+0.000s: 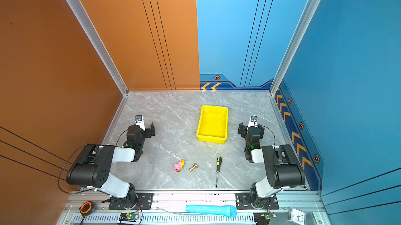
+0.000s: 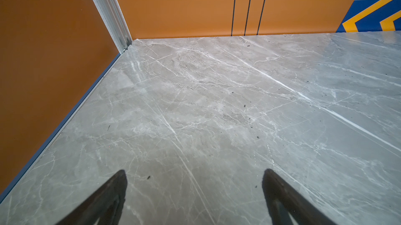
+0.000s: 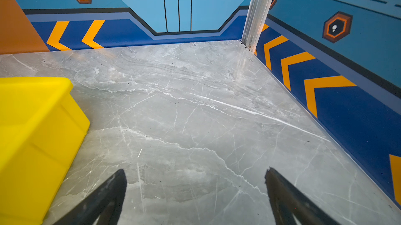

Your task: Put the screwdriver in the bin

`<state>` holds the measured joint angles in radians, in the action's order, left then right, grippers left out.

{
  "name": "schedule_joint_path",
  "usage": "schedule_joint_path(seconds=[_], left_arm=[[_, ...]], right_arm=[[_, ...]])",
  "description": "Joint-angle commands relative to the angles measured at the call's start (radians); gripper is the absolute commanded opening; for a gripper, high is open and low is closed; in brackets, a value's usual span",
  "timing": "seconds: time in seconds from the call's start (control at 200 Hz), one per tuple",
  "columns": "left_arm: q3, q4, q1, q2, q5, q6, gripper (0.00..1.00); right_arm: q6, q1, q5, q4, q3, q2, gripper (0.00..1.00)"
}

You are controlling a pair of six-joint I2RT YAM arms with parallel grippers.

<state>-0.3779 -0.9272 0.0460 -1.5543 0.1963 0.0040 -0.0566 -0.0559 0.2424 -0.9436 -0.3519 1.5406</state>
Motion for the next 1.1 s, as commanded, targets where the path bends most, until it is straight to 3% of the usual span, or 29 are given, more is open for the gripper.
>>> schedule_joint_path(seconds=[0.0, 0.115, 0.406, 0.516, 0.616, 0.701, 0.801, 1.092], left_arm=[[0.004, 0.012, -0.006, 0.018, -0.011, 0.005, 0.98], [-0.004, 0.065, -0.005, 0.070, 0.032, -0.004, 0.98], [-0.024, 0.366, -0.006, 0.296, 0.046, -0.085, 0.98], [-0.023, 0.496, 0.000, 0.423, 0.028, -0.129, 0.98], [-0.060, 0.677, 0.018, 0.535, 0.082, -0.241, 0.98], [-0.127, 0.888, 0.030, 0.593, 0.063, -0.313, 0.98], [-0.153, 1.000, 0.051, 0.639, 0.022, -0.361, 0.98], [-0.188, 1.159, 0.183, 0.718, -0.079, -0.382, 0.98]], right_arm=[[-0.029, -0.001, 0.043, 0.062, -0.003, -0.065, 1.00], [-0.026, 0.000, 0.031, 0.093, 0.013, -0.130, 1.00], [-0.055, -0.047, 0.054, 0.420, -0.028, -0.384, 1.00], [-0.154, -0.068, 0.110, 0.624, -0.075, -0.512, 1.00], [-0.344, -0.065, 0.164, 0.818, -0.111, -0.620, 1.00], [-0.489, -0.056, 0.153, 1.004, -0.148, -0.688, 1.00], [-0.632, -0.055, 0.146, 1.235, -0.197, -0.741, 1.00], [-0.670, -0.162, 0.131, 1.494, -0.276, -0.786, 1.00]])
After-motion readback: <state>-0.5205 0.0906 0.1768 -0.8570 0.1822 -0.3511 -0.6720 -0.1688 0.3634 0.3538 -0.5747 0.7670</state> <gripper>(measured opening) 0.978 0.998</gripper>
